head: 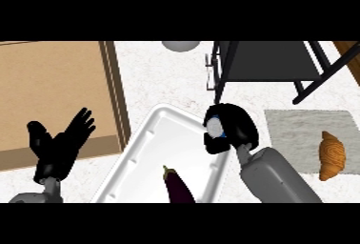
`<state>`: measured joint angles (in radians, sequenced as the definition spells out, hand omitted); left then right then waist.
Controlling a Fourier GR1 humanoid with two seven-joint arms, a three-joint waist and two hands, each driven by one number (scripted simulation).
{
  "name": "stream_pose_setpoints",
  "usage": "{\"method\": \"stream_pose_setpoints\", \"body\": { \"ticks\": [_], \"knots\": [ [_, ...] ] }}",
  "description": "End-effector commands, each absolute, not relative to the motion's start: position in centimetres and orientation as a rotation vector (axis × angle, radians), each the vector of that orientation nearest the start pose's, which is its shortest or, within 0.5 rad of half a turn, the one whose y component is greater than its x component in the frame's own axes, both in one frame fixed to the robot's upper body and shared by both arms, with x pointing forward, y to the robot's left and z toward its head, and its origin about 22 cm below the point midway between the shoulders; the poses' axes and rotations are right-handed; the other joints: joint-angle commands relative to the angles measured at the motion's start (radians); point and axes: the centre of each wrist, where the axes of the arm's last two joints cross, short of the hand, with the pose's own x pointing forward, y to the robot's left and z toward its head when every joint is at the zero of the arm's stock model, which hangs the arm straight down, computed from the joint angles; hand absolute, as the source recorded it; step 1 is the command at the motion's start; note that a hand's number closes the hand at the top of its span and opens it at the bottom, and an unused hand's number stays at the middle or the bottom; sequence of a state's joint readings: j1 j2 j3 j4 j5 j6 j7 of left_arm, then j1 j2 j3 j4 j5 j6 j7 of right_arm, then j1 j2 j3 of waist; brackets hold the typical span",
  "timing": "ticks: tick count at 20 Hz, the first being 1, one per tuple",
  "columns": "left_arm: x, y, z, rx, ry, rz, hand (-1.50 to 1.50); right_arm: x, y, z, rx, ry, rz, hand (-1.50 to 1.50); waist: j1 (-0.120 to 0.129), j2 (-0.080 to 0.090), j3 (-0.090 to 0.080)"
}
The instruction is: Pick the can from the placemat and place it in the tiered shelf
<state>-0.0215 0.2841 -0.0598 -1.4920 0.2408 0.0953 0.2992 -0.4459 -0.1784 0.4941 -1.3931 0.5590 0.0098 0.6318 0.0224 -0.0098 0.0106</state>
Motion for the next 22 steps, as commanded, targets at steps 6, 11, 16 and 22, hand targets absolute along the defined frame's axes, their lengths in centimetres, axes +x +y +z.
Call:
{"method": "stream_pose_setpoints", "body": {
  "ticks": [6, 11, 16, 22],
  "knots": [
    [24.1, 28.9, -1.9, 0.094, -1.101, 0.072, 0.0, 26.2, -9.3, 17.4, -0.643, -1.603, 0.838, 1.5, -0.043, 0.002, -0.012],
    [24.1, 30.0, -0.8, 0.1, -1.117, 0.073, 0.0, 23.7, -12.0, 23.7, -0.769, -1.635, 0.724, 1.5, -0.045, 0.002, -0.012],
    [23.5, 31.0, -1.8, 0.093, -1.094, 0.066, 0.0, 25.0, -13.7, 29.0, -0.823, -1.631, 0.63, 1.5, -0.031, 0.007, -0.012],
    [23.7, 28.4, -2.7, 0.097, -1.116, 0.039, 0.0, 26.6, -16.8, 33.0, -0.827, -1.64, 0.542, 1.5, -0.031, 0.008, -0.012]
  ]
}}
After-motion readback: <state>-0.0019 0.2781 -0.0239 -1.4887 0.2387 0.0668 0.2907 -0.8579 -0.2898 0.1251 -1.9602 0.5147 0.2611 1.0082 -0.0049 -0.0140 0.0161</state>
